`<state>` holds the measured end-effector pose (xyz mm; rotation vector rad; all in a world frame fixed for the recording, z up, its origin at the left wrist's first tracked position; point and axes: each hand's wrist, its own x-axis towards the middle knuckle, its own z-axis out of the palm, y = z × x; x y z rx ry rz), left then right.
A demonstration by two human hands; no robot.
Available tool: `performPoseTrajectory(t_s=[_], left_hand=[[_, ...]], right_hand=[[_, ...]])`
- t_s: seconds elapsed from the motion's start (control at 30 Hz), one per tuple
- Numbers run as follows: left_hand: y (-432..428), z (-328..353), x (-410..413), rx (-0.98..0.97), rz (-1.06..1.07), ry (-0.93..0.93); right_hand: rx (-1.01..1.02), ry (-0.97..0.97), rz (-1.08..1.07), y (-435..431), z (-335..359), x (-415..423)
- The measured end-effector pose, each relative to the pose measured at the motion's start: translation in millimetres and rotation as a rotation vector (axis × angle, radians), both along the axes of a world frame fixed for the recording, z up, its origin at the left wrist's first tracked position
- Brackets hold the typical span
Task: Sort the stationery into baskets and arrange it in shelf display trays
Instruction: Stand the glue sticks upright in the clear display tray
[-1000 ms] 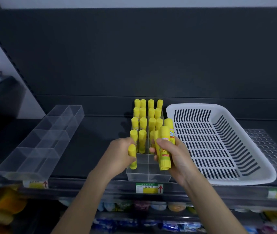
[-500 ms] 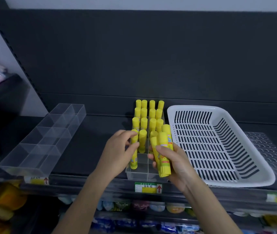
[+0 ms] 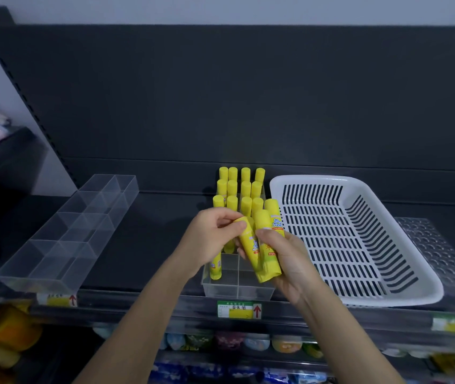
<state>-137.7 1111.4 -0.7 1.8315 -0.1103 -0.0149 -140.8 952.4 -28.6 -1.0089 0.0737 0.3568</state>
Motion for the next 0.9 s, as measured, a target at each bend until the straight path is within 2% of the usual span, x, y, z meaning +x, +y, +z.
performPoseTrajectory(t_s=[0.13,0.23,0.47,0.9], left_hand=[[7.0,2.5,2.1,0.031,0.111,-0.065],[17.4,4.7,3.0,0.226,0.161,-0.174],[27.1,-6.3,1.0,0.555,-0.009,-0.276],[24.3,-29.5,-1.6,0.705,-0.076,-0.195]], right_hand=[[-0.121,0.006,-0.101,-5.5,-1.1,5.8],[-0.133,0.008,-0.139,-10.8,-5.2,7.3],[-0.174,-0.018,-0.099,-10.2,-11.0,6.6],[-0.254,-0.046,-0.027,-3.4,-15.2,-0.9]])
